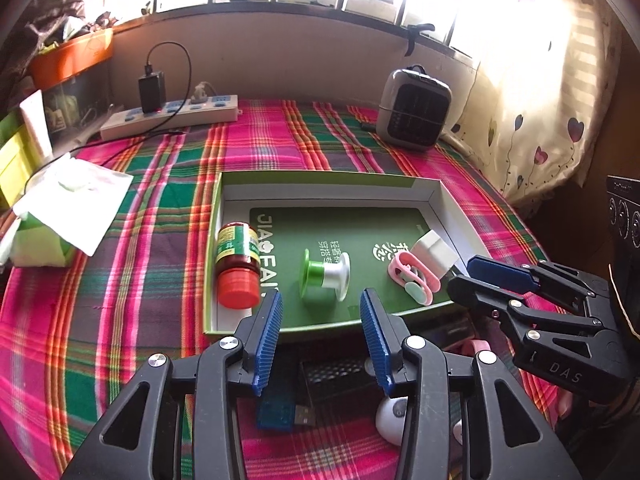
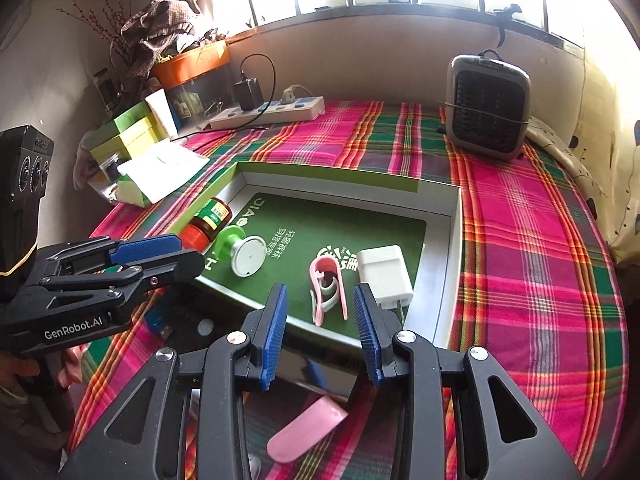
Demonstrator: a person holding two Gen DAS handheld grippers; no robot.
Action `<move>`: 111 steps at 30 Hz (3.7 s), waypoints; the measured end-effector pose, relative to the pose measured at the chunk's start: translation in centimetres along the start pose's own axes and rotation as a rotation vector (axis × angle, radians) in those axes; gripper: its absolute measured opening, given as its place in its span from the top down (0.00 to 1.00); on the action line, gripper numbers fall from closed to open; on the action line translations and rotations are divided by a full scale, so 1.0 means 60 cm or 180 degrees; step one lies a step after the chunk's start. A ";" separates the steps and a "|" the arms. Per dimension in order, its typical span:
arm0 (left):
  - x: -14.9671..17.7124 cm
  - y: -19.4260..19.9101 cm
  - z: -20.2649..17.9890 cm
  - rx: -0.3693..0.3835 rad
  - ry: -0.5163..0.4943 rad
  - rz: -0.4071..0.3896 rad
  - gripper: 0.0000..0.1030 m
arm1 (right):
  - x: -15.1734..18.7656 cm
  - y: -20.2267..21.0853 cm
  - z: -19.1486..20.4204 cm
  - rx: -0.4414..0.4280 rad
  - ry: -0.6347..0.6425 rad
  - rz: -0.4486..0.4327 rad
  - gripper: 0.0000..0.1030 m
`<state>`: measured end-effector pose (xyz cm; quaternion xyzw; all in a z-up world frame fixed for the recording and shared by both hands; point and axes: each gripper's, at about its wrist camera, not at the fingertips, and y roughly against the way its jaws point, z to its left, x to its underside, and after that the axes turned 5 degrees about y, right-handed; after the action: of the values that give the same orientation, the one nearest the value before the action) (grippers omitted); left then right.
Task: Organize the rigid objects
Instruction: 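Withdraw both tools from the box toward the remaining objects, then grasp the small white-capped jar with the right tool, then grasp the grey-and-white round object with the left tool while the right tool holds the jar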
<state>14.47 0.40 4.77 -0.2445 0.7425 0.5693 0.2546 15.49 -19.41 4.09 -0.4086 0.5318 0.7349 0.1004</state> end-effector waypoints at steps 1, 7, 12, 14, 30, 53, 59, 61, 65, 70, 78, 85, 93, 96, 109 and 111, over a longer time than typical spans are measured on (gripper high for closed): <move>0.003 0.006 0.000 -0.0008 -0.0006 -0.0025 0.61 | 0.002 0.005 0.002 0.0007 0.0002 -0.0010 0.65; 0.024 0.039 0.001 0.0067 0.0017 -0.0088 0.61 | 0.024 0.044 0.009 0.0006 -0.0075 -0.0087 0.65; 0.046 0.058 0.005 0.0105 0.0040 -0.0106 0.60 | 0.048 0.064 0.020 0.0033 -0.0106 -0.0091 0.65; 0.052 0.062 0.007 0.0117 0.0054 -0.0106 0.60 | 0.060 0.072 0.026 0.0004 -0.0138 -0.0095 0.65; 0.097 0.077 0.029 0.0191 0.0170 -0.0057 0.60 | 0.128 0.065 0.091 -0.0084 -0.0019 0.0122 0.65; 0.117 0.060 0.032 0.0303 0.0139 0.0121 0.60 | 0.147 0.043 0.110 0.0075 0.0009 0.0275 0.77; 0.118 0.047 0.018 0.0332 0.0111 0.0200 0.60 | 0.150 0.047 0.101 0.0052 -0.0012 0.0259 0.81; 0.118 0.043 0.012 0.0336 0.0090 0.0223 0.60 | 0.151 0.049 0.099 0.0048 -0.0035 0.0244 0.81; 0.119 0.035 -0.001 0.0336 0.0037 0.0270 0.60 | 0.152 0.057 0.092 0.0048 -0.0037 0.0202 0.81; 0.120 0.022 -0.019 0.0390 -0.0007 0.0338 0.60 | 0.155 0.067 0.084 0.0070 -0.0027 0.0154 0.81; 0.117 0.009 -0.036 0.0406 0.0016 0.0374 0.54 | 0.161 0.079 0.065 0.0091 -0.0046 0.0114 0.81; 0.115 -0.002 -0.054 0.0340 -0.0037 0.0399 0.52 | 0.165 0.090 0.050 0.0091 -0.0078 0.0079 0.81; 0.112 -0.008 -0.060 0.0287 -0.0017 0.0370 0.52 | 0.168 0.095 0.042 0.0067 -0.0101 0.0052 0.81; 0.112 -0.009 -0.063 0.0262 -0.0019 0.0370 0.52 | 0.168 0.096 0.041 0.0051 -0.0110 0.0043 0.81; 0.112 -0.008 -0.065 0.0314 0.0025 0.0356 0.61 | 0.169 0.097 0.042 0.0018 -0.0098 0.0041 0.81; 0.113 -0.007 -0.066 0.0345 0.0020 0.0355 0.65 | 0.169 0.097 0.042 0.0020 -0.0098 0.0040 0.81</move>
<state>9.27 -4.04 0.89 -0.1905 0.7855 0.5407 0.2329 4.32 -22.54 1.22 -0.3936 0.5351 0.7401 0.1053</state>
